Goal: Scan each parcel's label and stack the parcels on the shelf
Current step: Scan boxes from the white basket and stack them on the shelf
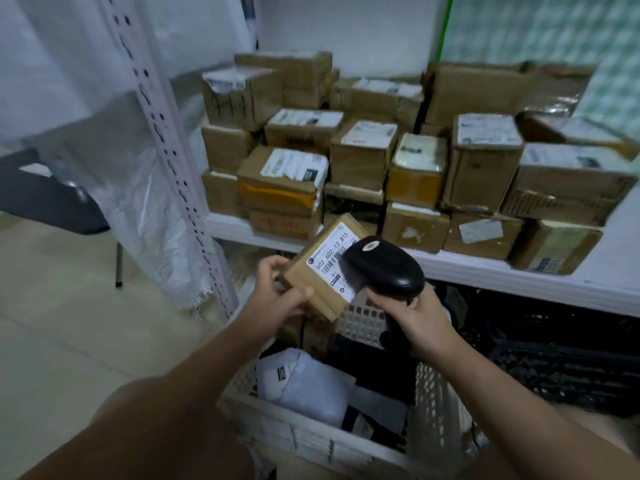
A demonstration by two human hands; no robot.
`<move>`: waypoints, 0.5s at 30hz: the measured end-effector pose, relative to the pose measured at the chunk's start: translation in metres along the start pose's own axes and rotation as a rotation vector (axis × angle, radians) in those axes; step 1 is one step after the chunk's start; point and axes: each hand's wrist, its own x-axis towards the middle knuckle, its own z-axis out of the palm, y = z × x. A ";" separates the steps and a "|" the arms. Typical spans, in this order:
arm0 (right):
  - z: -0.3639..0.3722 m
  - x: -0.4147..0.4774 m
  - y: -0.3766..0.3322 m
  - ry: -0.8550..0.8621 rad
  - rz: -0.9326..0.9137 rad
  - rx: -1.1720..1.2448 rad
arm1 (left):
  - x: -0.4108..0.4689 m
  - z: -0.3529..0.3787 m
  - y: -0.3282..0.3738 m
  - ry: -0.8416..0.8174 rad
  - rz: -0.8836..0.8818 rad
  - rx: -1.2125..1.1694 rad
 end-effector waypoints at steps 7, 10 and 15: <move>0.016 0.021 -0.074 -0.056 -0.162 0.091 | 0.008 -0.006 0.074 0.157 0.174 -0.184; 0.020 0.038 -0.096 -0.052 -0.141 0.152 | 0.027 -0.005 0.099 0.214 0.175 -0.235; 0.017 0.075 -0.129 0.054 -0.155 0.124 | 0.079 -0.003 0.146 0.315 0.140 -0.245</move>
